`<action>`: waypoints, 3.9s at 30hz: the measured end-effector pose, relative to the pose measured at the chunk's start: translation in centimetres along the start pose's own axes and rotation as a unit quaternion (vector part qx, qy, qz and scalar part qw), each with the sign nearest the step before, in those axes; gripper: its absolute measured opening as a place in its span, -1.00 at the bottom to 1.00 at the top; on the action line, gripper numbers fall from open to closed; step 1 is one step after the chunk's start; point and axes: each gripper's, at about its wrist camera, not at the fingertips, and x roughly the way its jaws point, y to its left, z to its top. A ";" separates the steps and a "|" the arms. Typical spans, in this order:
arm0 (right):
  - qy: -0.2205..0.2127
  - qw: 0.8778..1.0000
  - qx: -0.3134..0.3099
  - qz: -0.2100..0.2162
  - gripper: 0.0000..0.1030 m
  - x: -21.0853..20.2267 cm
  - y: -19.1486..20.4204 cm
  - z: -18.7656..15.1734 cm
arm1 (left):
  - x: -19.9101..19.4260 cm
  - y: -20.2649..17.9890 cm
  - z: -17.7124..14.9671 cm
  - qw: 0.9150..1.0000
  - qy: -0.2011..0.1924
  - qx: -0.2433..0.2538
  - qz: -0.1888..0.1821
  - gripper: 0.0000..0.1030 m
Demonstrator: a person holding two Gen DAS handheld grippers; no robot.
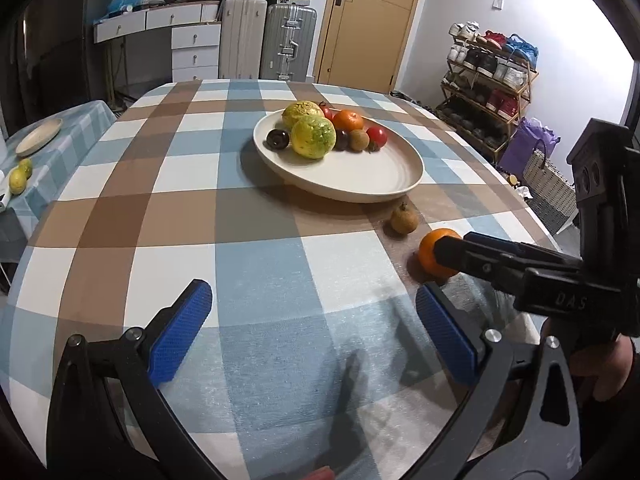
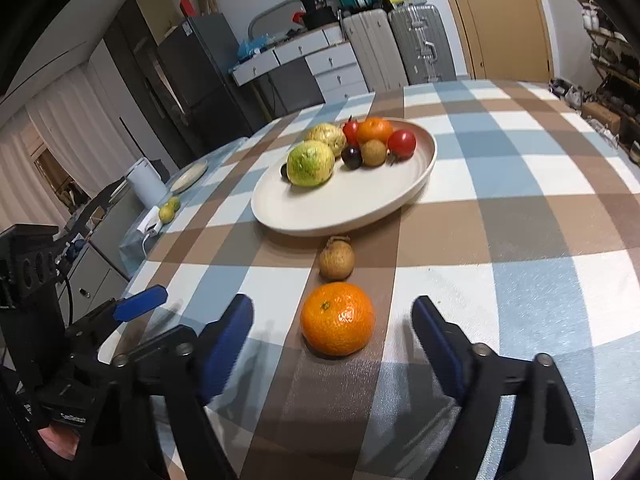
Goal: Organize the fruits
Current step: 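Grasp the orange on the tablecloth with the right gripper and lift, then grasp the small brown fruit with the left gripper while the right gripper holds the orange, then carry the brown fruit onto the plate with the left gripper while the right gripper carries the orange there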
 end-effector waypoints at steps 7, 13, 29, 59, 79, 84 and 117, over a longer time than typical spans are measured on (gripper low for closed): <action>0.026 1.000 0.006 -0.007 -0.10 0.9 -0.2 0.0 | -0.1 0.5 0.2 1.000 0.005 -0.006 -0.001 0.97; 0.012 1.000 0.019 0.005 -0.20 0.4 -0.8 -0.1 | 0.0 0.6 1.3 1.000 0.009 -0.007 -0.022 0.97; -0.061 0.997 0.044 -0.007 -0.20 -4.6 -4.8 -0.2 | 4.8 -4.6 4.7 0.998 0.047 0.015 -0.034 0.97; -0.082 0.995 0.057 0.024 -0.20 -6.3 -7.8 0.6 | 11.4 -7.5 6.8 0.995 0.101 0.005 -0.017 0.13; -0.076 0.996 0.042 0.016 -0.20 -6.9 -6.3 0.4 | 10.1 -6.2 5.7 0.991 0.117 -0.014 -0.067 -0.59; -0.079 0.996 0.024 0.014 -0.20 -7.5 -4.7 0.8 | 8.4 -5.6 5.2 0.990 0.109 -0.008 -0.083 -0.59; -0.035 0.998 -0.018 0.038 -0.20 3.1 -1.9 11.7 | 10.3 4.6 13.4 0.993 0.078 -0.022 -0.084 -0.60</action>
